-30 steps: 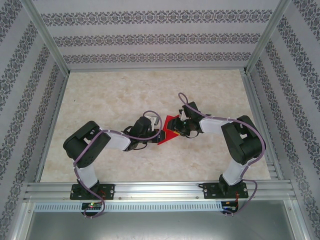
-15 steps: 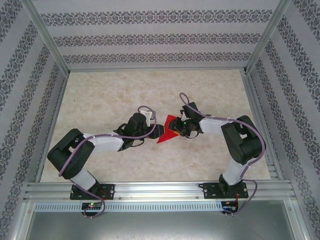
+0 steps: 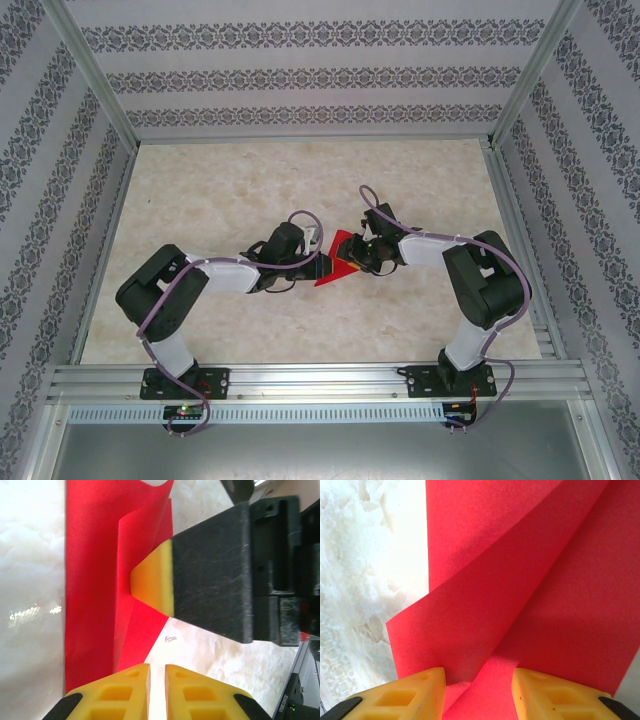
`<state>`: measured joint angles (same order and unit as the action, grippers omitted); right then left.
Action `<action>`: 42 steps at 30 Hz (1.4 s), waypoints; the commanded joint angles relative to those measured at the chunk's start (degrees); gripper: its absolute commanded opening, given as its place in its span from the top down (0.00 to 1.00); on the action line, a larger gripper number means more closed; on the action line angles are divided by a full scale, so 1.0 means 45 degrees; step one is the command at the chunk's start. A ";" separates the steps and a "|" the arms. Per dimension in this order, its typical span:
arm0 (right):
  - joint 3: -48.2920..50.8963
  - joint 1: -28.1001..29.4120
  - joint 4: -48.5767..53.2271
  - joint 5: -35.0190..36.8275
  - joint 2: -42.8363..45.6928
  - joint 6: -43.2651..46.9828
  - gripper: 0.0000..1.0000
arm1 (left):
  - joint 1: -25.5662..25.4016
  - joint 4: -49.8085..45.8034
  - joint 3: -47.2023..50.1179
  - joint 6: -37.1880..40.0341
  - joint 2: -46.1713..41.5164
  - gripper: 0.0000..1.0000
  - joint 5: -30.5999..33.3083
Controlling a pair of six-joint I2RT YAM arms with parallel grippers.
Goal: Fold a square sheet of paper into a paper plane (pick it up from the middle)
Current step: Fourth fold the wing at the center of the table.
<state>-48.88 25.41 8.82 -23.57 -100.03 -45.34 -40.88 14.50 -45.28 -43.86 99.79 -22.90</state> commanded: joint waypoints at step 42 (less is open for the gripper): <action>-0.1345 0.0445 0.4729 0.3434 -0.2736 0.0318 0.59 | 0.0139 -0.1035 -0.0347 -0.0339 0.0610 0.93 0.1361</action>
<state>-58.15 26.92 22.70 -18.63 -105.01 -44.88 -40.88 11.25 -46.04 -45.54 102.96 -18.50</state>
